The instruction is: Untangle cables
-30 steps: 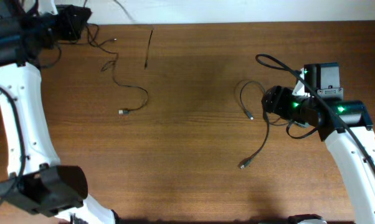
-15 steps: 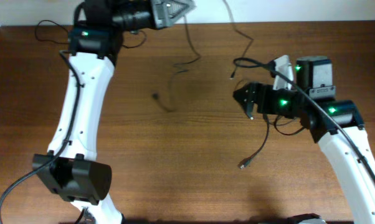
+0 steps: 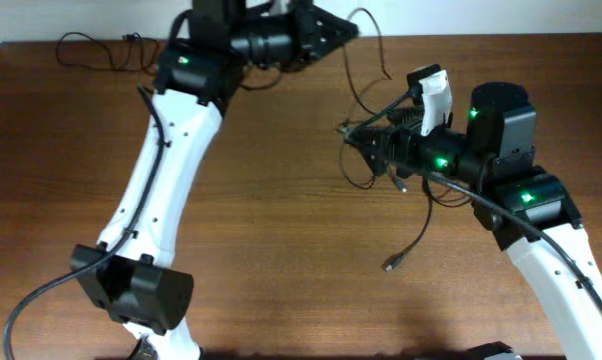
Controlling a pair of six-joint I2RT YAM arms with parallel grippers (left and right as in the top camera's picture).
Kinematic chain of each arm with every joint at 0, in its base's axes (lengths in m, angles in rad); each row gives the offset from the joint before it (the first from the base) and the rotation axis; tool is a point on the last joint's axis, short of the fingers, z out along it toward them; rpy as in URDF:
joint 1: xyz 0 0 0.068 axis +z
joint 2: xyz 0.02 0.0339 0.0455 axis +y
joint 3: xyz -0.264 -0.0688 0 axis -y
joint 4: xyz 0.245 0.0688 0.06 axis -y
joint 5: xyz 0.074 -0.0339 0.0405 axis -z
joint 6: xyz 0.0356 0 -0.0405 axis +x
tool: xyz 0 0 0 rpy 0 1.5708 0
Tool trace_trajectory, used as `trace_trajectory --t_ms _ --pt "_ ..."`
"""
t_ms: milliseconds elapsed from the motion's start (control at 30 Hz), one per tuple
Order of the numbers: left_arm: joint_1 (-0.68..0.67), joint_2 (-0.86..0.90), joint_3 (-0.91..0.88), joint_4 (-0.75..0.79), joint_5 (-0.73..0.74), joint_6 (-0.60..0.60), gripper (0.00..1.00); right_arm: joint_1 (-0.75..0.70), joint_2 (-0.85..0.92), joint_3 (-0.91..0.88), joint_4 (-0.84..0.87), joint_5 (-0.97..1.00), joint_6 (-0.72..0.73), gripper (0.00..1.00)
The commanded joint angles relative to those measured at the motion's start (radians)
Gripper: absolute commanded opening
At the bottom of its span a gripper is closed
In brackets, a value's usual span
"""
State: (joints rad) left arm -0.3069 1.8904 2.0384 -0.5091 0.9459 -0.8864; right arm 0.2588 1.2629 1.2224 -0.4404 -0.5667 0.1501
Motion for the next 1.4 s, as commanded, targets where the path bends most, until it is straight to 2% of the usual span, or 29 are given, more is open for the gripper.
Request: trace_trajectory --t_ms 0,100,400,467,500,533,567,600,633,700,733,800,833,867,900,933,967,1000,1100,1167,1267,1367 --pt "-0.039 -0.008 0.008 0.002 0.0 -0.093 0.0 0.005 -0.007 0.005 0.008 0.015 -0.095 0.94" --pt "-0.058 -0.008 0.008 0.002 0.0 -0.094 0.0 0.005 -0.006 0.005 0.015 0.114 -0.121 0.93" --pt "-0.078 -0.025 0.01 0.056 0.086 -0.175 0.0 0.005 0.034 0.005 0.036 0.175 -0.162 0.93" --pt "-0.077 -0.025 0.01 0.075 0.085 -0.175 0.0 0.005 0.04 0.005 0.033 0.175 -0.161 0.9" --pt "-0.077 -0.025 0.01 0.075 0.08 -0.175 0.0 0.005 0.04 0.005 0.033 0.175 -0.161 0.86" --pt "-0.077 -0.025 0.01 0.082 0.079 -0.175 0.0 0.005 0.04 0.005 0.034 0.175 -0.161 0.71" --pt "-0.075 -0.025 0.01 0.082 0.079 -0.175 0.0 0.004 0.04 0.005 0.033 0.176 -0.161 0.34" --pt "-0.075 -0.025 0.01 0.082 0.079 -0.175 0.0 0.003 0.04 0.005 0.032 0.176 -0.152 0.26" --pt "-0.075 -0.025 0.01 0.082 0.075 -0.175 0.0 0.003 0.04 0.005 0.03 0.175 -0.13 0.25" --pt "-0.072 -0.025 0.01 0.082 0.027 -0.166 0.0 0.003 0.04 0.005 0.027 0.175 -0.104 0.05" --pt "-0.07 -0.025 0.01 0.081 -0.008 -0.14 0.0 0.003 0.038 0.005 0.025 0.175 -0.074 0.04" --pt "-0.066 -0.024 0.009 0.064 -0.107 -0.015 0.04 0.003 0.029 0.005 0.026 0.173 0.005 0.04" --pt "-0.064 -0.024 0.009 0.026 -0.187 0.051 0.17 0.003 0.021 0.005 0.026 0.163 0.039 0.04" --pt "-0.063 -0.024 0.009 -0.034 -0.31 0.136 0.43 0.003 0.006 0.005 0.026 0.151 0.084 0.04" --pt "-0.063 -0.024 0.009 -0.087 -0.423 0.217 0.63 0.003 -0.011 0.005 0.026 0.152 0.125 0.04" --pt "-0.063 -0.024 0.009 -0.127 -0.507 0.266 0.82 0.003 -0.029 0.005 0.027 0.152 0.165 0.04" --pt "-0.063 -0.024 0.009 -0.158 -0.563 0.294 0.97 0.002 -0.045 0.005 0.031 0.153 0.201 0.04" --pt "-0.063 -0.024 0.009 -0.205 -0.622 0.309 0.99 0.002 -0.063 0.005 0.039 0.154 0.237 0.04" --pt "-0.065 -0.024 0.009 -0.265 -0.616 0.392 0.99 0.002 -0.084 0.005 0.056 0.224 0.455 0.04" --pt "-0.064 -0.024 0.009 -0.29 -0.459 0.555 0.99 0.002 -0.083 0.005 0.059 0.251 0.594 0.04" --pt "-0.064 -0.024 0.009 -0.328 -0.142 0.911 0.95 -0.008 -0.083 0.005 0.085 0.265 0.808 0.04" --pt "-0.064 -0.024 0.009 -0.401 -0.051 1.067 0.92 -0.048 -0.083 0.005 0.109 0.265 0.94 0.04"
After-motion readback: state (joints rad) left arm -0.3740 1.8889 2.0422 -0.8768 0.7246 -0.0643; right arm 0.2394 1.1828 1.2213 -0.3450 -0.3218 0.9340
